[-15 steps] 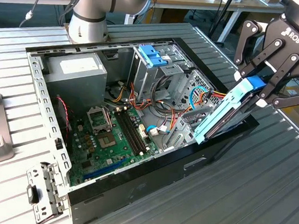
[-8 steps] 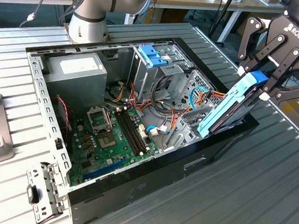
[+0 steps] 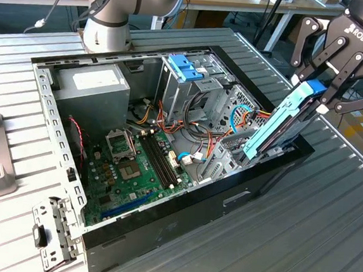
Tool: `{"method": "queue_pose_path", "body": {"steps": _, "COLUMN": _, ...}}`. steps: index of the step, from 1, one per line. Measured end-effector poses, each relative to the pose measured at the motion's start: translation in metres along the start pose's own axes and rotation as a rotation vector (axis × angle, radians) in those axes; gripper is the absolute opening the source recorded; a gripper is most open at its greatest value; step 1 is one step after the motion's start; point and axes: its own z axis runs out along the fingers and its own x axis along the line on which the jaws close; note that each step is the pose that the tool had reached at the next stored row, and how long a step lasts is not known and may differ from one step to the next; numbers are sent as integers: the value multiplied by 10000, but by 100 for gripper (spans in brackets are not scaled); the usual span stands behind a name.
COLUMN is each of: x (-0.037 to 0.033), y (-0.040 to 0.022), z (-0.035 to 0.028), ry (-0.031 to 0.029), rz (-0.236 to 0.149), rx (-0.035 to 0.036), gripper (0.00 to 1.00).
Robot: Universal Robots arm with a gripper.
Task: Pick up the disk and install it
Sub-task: 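Pick up the disk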
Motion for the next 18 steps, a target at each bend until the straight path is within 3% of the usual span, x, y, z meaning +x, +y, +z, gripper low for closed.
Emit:
{"method": "queue_pose_path", "body": {"steps": 8, "x": -56, "y": -182, "z": 17, "ry": -3, "rz": 0, "rx": -5, "gripper": 37}}
{"method": "queue_pose_path", "body": {"steps": 18, "x": -77, "y": -380, "z": 30, "ry": -3, "rz": 0, "rx": -9, "gripper": 37}}
